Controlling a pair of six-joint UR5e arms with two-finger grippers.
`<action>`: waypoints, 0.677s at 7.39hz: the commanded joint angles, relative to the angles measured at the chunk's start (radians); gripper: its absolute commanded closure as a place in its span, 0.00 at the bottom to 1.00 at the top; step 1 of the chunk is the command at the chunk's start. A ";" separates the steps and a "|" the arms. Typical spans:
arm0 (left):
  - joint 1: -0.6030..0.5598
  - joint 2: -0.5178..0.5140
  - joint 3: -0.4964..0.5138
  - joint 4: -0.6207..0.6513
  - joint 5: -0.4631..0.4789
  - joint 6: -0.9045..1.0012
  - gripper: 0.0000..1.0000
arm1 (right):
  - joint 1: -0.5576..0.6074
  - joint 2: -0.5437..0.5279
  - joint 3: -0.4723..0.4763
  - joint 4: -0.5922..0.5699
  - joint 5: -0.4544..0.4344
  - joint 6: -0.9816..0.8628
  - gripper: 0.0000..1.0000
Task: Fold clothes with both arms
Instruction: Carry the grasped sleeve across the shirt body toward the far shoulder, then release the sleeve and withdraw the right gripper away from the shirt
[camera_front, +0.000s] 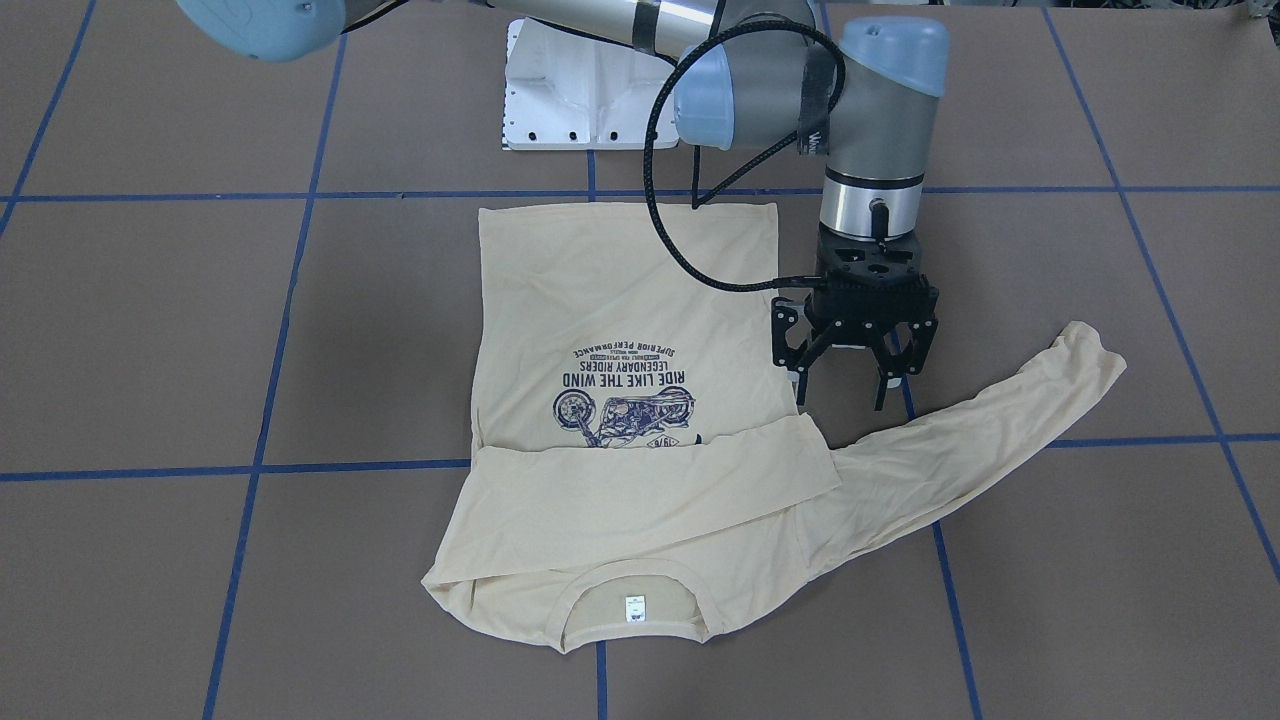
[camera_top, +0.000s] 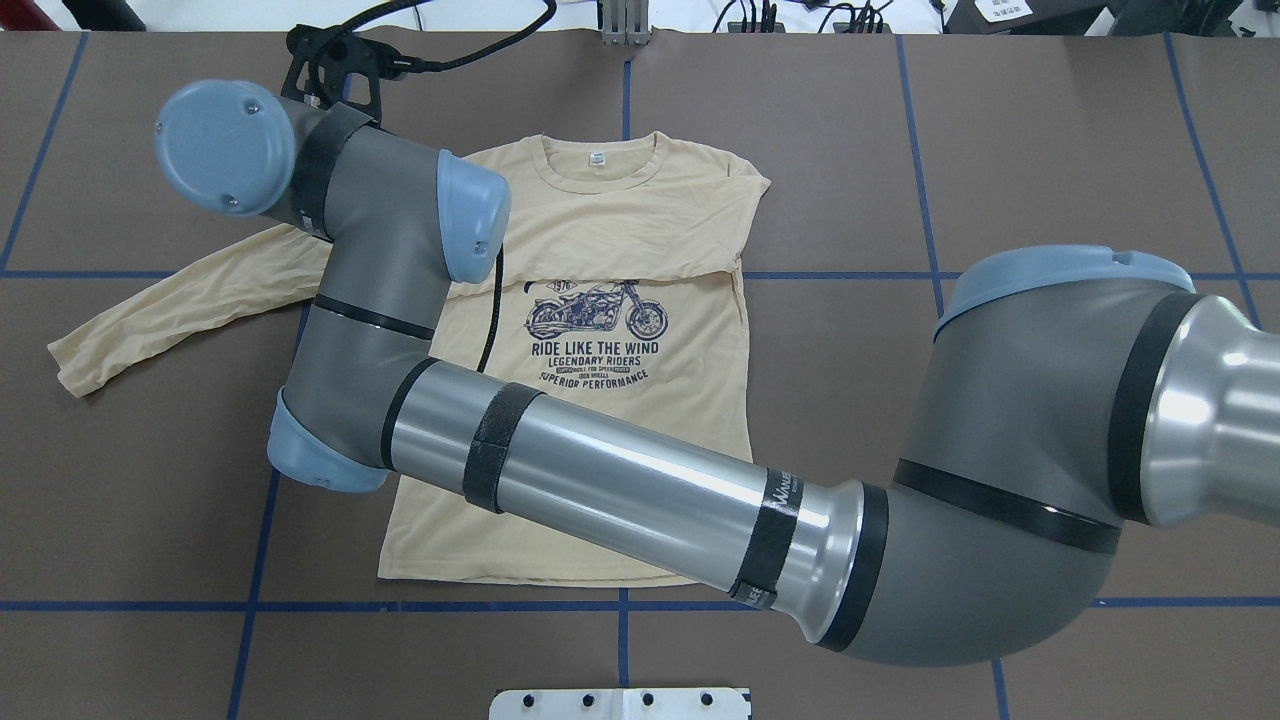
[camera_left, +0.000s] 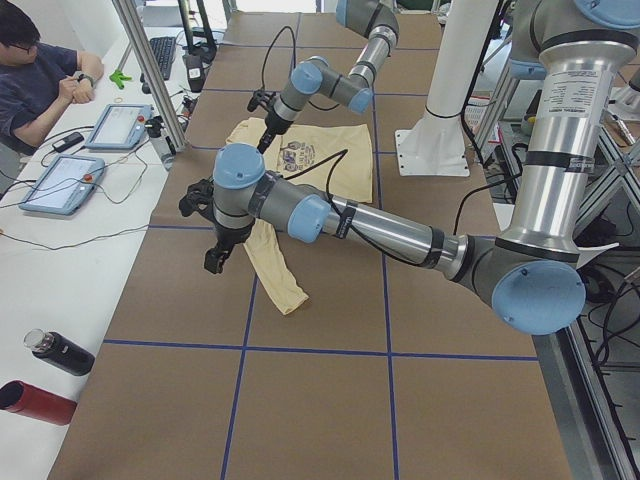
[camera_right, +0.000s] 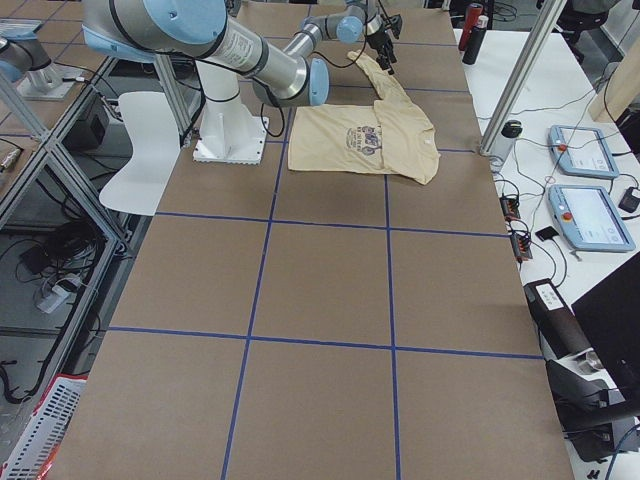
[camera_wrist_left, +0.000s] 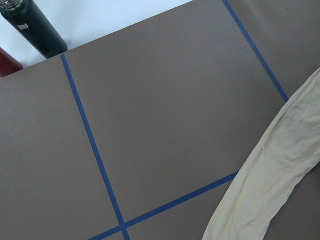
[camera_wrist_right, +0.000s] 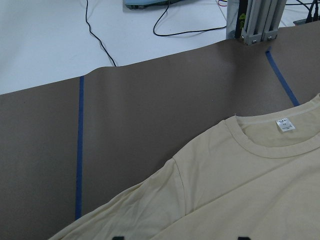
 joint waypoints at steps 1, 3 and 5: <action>0.001 -0.002 -0.004 -0.008 -0.004 0.005 0.00 | 0.069 0.005 0.004 -0.016 0.167 -0.008 0.01; 0.071 0.000 -0.010 -0.077 -0.002 -0.006 0.00 | 0.144 -0.126 0.235 -0.193 0.337 -0.092 0.00; 0.141 0.081 -0.004 -0.141 0.005 -0.047 0.00 | 0.265 -0.307 0.423 -0.257 0.539 -0.211 0.00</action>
